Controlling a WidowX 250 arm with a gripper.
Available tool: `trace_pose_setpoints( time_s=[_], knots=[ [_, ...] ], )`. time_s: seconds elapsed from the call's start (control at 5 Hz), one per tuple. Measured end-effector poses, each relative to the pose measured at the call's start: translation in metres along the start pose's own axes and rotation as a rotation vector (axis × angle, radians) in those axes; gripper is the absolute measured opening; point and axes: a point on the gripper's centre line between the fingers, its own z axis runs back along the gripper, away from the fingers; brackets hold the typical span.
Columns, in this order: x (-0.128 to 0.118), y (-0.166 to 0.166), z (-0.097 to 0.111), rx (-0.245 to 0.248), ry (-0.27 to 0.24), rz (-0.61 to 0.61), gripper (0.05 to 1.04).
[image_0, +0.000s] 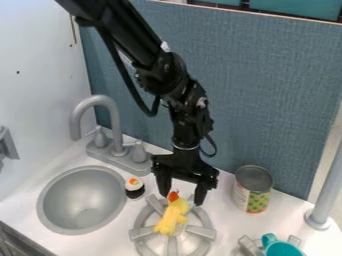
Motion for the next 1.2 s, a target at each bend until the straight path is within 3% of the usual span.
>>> trace_pose_setpoints(
  time_s=[0.2,0.4,0.6,0.8,1.0,1.2],
  knots=[
    [0.007,0.001,-0.016,0.036,0.034,0.0,1.002],
    [0.006,0.009,-0.034,0.131,0.078,-0.001,1.002],
    [0.005,0.009,-0.043,0.149,0.077,-0.018,1.002],
    [0.008,-0.002,-0.056,0.077,0.084,-0.079,0.965],
    [0.006,-0.004,-0.057,0.059,0.079,-0.089,0.717],
    [-0.009,-0.001,-0.046,0.054,0.083,-0.116,0.557]
  ],
)
